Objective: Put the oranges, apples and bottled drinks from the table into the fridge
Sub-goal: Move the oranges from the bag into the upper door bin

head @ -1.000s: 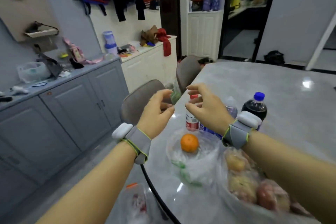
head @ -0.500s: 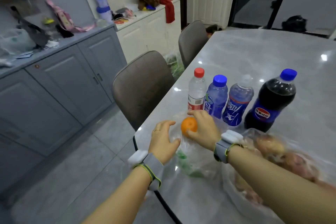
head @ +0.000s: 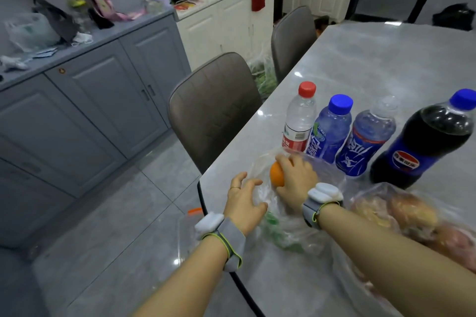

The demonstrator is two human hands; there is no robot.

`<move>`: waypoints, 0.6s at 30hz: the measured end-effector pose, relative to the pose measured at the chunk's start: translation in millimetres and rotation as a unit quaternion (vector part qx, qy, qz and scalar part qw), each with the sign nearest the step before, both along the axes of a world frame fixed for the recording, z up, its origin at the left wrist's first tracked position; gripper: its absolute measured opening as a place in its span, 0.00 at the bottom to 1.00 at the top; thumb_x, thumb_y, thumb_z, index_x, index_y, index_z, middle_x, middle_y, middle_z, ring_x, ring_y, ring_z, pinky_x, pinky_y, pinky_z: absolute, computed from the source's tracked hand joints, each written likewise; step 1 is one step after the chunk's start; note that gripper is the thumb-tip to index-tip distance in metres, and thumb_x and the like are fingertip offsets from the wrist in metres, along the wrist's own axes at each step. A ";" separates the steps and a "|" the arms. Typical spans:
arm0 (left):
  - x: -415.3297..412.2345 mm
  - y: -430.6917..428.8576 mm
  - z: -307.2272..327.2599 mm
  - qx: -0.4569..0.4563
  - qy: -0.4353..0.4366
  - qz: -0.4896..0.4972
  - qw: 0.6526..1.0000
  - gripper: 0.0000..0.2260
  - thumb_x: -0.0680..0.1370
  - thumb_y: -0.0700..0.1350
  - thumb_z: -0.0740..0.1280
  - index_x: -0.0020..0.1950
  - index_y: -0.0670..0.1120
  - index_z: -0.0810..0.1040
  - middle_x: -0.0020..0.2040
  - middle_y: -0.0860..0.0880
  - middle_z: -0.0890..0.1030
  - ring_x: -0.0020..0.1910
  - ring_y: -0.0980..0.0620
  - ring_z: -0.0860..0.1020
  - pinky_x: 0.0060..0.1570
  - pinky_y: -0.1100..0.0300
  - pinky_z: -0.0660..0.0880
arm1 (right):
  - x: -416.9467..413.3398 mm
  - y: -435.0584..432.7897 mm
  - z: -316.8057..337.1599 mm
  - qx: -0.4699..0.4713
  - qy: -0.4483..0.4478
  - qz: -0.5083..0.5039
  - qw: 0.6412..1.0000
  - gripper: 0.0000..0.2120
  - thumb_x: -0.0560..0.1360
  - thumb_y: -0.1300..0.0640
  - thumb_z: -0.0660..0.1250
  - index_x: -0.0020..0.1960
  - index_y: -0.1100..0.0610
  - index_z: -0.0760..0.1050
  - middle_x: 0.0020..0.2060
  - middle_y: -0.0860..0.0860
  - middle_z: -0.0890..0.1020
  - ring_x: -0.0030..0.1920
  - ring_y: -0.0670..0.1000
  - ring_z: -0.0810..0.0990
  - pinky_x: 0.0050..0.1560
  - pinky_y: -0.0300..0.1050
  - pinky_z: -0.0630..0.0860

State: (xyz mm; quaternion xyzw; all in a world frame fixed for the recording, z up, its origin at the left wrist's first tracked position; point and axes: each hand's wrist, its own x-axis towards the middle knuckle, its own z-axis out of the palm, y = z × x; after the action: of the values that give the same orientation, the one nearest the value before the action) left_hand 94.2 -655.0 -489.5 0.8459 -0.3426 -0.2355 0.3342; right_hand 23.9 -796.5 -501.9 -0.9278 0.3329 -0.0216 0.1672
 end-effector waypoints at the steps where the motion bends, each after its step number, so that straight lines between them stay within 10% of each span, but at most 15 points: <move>1: 0.9 0.4 2.1 0.001 0.003 0.001 1.000 0.21 0.73 0.41 0.68 0.65 0.49 0.70 0.74 0.46 0.54 0.74 0.48 0.57 0.66 0.63 0.60 | -1.0 -0.1 4.6 0.013 -0.011 -0.001 1.000 0.32 0.67 0.51 0.68 0.67 0.48 0.59 0.64 0.54 0.68 0.60 0.61 0.69 0.54 0.54 0.73; 14: 49.3 45.9 111.8 -0.153 -0.063 0.062 0.984 0.21 0.76 0.41 0.64 0.69 0.47 0.66 0.71 0.46 0.61 0.70 0.49 0.64 0.62 0.61 0.67 | 13.2 60.7 152.3 0.055 -0.228 0.096 0.967 0.37 0.63 0.47 0.75 0.67 0.47 0.60 0.62 0.48 0.72 0.58 0.51 0.73 0.55 0.51 0.75; 18: 63.4 86.2 182.6 -0.281 0.035 0.118 0.952 0.17 0.79 0.46 0.60 0.68 0.50 0.64 0.62 0.50 0.72 0.63 0.50 0.72 0.61 0.51 0.73 | 37.9 103.9 206.5 0.040 -0.299 0.146 0.942 0.37 0.63 0.49 0.76 0.67 0.49 0.62 0.62 0.48 0.72 0.58 0.51 0.72 0.56 0.48 0.74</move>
State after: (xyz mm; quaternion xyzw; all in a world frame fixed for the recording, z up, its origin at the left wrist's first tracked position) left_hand 157.6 -568.8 -306.9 0.7431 -0.2808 -0.1179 0.5959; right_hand 61.8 -692.5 -295.3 -0.9095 0.1285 -0.2601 0.2977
